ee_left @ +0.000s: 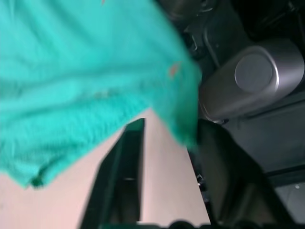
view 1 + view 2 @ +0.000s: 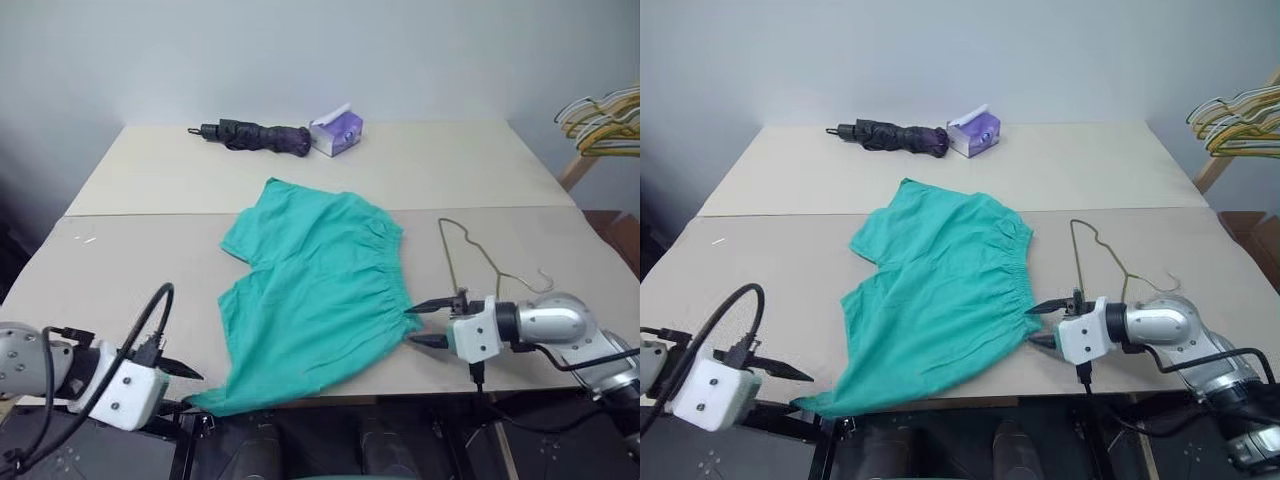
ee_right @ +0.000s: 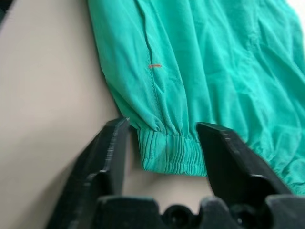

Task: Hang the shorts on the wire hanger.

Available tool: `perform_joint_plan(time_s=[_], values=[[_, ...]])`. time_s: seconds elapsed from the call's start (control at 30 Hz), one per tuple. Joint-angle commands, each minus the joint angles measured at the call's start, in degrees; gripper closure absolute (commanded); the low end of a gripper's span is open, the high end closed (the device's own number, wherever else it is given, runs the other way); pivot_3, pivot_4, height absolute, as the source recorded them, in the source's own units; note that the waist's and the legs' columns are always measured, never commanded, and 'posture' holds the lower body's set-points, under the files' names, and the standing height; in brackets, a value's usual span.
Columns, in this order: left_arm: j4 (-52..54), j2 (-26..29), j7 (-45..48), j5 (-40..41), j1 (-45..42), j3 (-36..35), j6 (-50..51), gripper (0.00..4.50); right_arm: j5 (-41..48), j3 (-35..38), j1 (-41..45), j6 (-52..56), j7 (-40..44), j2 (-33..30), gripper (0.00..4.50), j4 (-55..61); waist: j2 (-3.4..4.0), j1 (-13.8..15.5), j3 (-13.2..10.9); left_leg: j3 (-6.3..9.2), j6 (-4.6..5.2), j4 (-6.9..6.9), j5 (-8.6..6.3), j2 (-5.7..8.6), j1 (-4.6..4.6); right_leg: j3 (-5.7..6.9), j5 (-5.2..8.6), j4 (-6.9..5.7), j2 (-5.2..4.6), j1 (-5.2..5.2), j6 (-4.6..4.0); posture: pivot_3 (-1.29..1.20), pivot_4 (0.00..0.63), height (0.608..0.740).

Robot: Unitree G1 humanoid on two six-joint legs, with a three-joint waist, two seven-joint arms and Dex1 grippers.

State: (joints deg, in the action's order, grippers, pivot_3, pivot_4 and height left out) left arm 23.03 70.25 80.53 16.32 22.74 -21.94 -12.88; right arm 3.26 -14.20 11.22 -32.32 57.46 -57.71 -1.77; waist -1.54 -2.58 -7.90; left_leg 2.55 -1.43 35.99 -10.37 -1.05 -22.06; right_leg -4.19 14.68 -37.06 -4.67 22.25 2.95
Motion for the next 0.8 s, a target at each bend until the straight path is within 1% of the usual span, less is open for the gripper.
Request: perform_joint_plan(time_s=[0.03, 0.07, 0.1, 0.17, 0.2, 0.27, 0.37, 0.4, 0.47, 0.5, 0.57, 0.63, 0.7, 0.77, 0.8], values=[[-3.0, 0.8, 3.9, 5.2, -3.2, -3.8, 0.3, 1.31, 3.4, 5.9, -4.6, 2.9, 0.5, -3.2, 0.53, 5.7, 0.00, 0.1, 0.0, 0.00, 0.00, 0.00, 0.00, -0.01, -0.01, 0.01, 0.00, 0.00, 0.00, 0.01, -0.01, -0.02, 0.121, 0.740], [-4.1, 1.2, 4.7, 7.3, -4.9, -4.2, 1.9, 0.99, 4.7, 7.8, -6.7, 4.8, 0.5, -4.2, 0.18, 7.4, 0.00, 0.3, 0.0, 0.00, -0.01, 0.00, 0.00, 0.00, -0.01, 0.01, 0.01, 0.01, 0.00, 0.00, -0.01, -0.02, 0.119, 0.740], [-5.0, 1.4, 5.1, 9.9, -7.2, -4.4, 4.1, 0.67, 6.6, 9.9, -8.9, 7.5, 0.4, -5.0, 0.00, 9.3, 0.00, 0.5, 0.0, 0.00, -0.01, 0.00, 0.00, -0.01, -0.04, 0.02, 0.01, 0.01, -0.01, 0.02, -0.01, -0.03, 0.114, 0.740], [-6.9, 1.7, 3.3, 19.2, -15.1, -3.6, 13.4, 0.01, 11.2, 15.9, -13.4, 15.4, -1.4, -5.7, 0.00, 12.5, -0.02, 0.7, 0.0, 0.00, -0.01, 0.02, -0.01, -0.01, -0.06, 0.04, 0.01, 0.03, -0.01, 0.01, -0.01, -0.05, 0.105, 0.740], [-7.4, 1.6, 2.9, 22.7, -18.1, -3.2, 17.1, 0.01, 12.8, 18.3, -15.0, 18.7, -2.3, -5.6, 0.00, 13.8, -0.05, 0.7, 0.0, 0.01, -0.01, 0.05, 0.00, -0.02, -0.09, 0.08, 0.01, 0.02, -0.01, 0.02, -0.01, -0.05, 0.105, 0.740], [-6.9, 0.7, 1.6, 26.6, -22.4, -1.9, 22.5, 0.01, 15.6, 23.4, -18.4, 24.5, -3.5, -4.9, 0.00, 15.9, -0.06, 0.3, 0.1, 0.06, -0.01, 0.13, -0.01, -0.02, -0.13, 0.10, 0.00, 0.03, 0.01, -0.01, 0.01, -0.08, 0.093, 0.740], [-9.0, -3.4, -1.3, 28.9, -33.5, 4.8, 27.6, 0.01, 18.0, 28.7, -20.8, 39.5, -10.4, -2.6, 0.00, 20.4, -0.07, -0.3, 0.1, 0.05, -0.05, 0.14, -0.03, -0.02, -0.14, 0.09, -0.03, 0.04, 0.03, -0.01, 0.10, -0.15, 0.085, 0.740], [-8.4, -4.6, -2.4, 29.1, -35.5, 6.1, 29.1, 0.01, 17.9, 30.1, -21.8, 42.4, -11.5, -2.1, 0.00, 21.3, -0.06, -0.5, 0.1, 0.06, -0.05, 0.14, -0.03, -0.04, -0.15, 0.09, -0.06, 0.03, 0.09, 0.01, 0.12, -0.17, 0.082, 0.740], [-8.7, -9.1, -5.7, 27.4, -41.7, 11.4, 32.1, 0.01, 17.1, 30.4, -21.8, 53.7, -16.7, -1.1, 0.00, 24.5, -0.07, -1.1, 0.2, 0.08, -0.05, 0.15, -0.02, -0.07, -0.16, 0.08, -0.15, 0.02, 0.15, 0.01, 0.26, -0.20, 0.075, 0.740], [-8.7, -10.9, -7.3, 26.9, -44.1, 13.4, 33.7, 0.01, 17.1, 30.2, -21.5, 59.0, -18.5, -0.9, 0.00, 25.7, -0.09, -1.5, 0.2, 0.10, -0.05, 0.17, -0.02, -0.06, -0.18, 0.08, -0.28, 0.02, 0.15, 0.01, 0.48, -0.21, 0.074, 0.740], [-7.2, -13.9, -10.7, 26.4, -47.6, 16.6, 37.7, 0.01, 17.1, 30.6, -21.0, 66.0, -20.8, 0.0, 0.00, 26.5, -0.19, -2.3, 0.3, 0.12, -0.05, 0.27, -0.03, -0.05, -0.30, 0.07, -0.35, 0.03, 0.17, 0.03, 0.59, -0.25, 0.071, 0.740], [-8.2, -17.6, -12.8, 24.4, -51.0, 19.9, 38.9, 0.01, 18.6, 28.9, -16.2, 75.5, -24.6, 2.8, 0.00, 25.4, -0.40, -3.5, 0.4, 0.14, -0.08, 0.29, -0.04, -0.06, -0.33, 0.07, -0.36, 0.04, 0.18, 0.05, 0.61, -0.27, 0.071, 0.740], [-8.7, -20.0, -14.9, 22.0, -53.2, 22.0, 39.7, 0.01, 17.7, 27.1, -12.0, 81.2, -27.5, 4.8, 0.00, 23.1, -0.46, -5.2, 0.4, 0.16, -0.09, 0.32, -0.05, -0.05, -0.35, 0.06, -0.37, 0.07, 0.19, 0.03, 0.61, -0.28, 0.073, 0.740], [-8.0, -22.3, -16.1, 21.9, -54.6, 23.2, 41.2, 0.01, 17.2, 27.0, -9.3, 83.9, -27.9, 5.7, 0.00, 19.6, -0.45, -6.7, 0.4, 0.18, -0.08, 0.31, -0.05, -0.04, -0.37, 0.03, -0.42, 0.12, 0.20, 0.03, 0.61, -0.31, 0.075, 0.740], [-8.9, -23.6, -15.8, 22.0, -55.1, 23.6, 41.0, 0.01, 16.9, 25.7, -6.8, 84.7, -28.1, 6.5, 0.00, 17.2, -0.45, -7.6, 0.4, 0.19, -0.08, 0.30, -0.05, -0.04, -0.37, 0.04, -0.42, 0.12, 0.20, 0.05, 0.62, -0.32, 0.074, 0.740]])
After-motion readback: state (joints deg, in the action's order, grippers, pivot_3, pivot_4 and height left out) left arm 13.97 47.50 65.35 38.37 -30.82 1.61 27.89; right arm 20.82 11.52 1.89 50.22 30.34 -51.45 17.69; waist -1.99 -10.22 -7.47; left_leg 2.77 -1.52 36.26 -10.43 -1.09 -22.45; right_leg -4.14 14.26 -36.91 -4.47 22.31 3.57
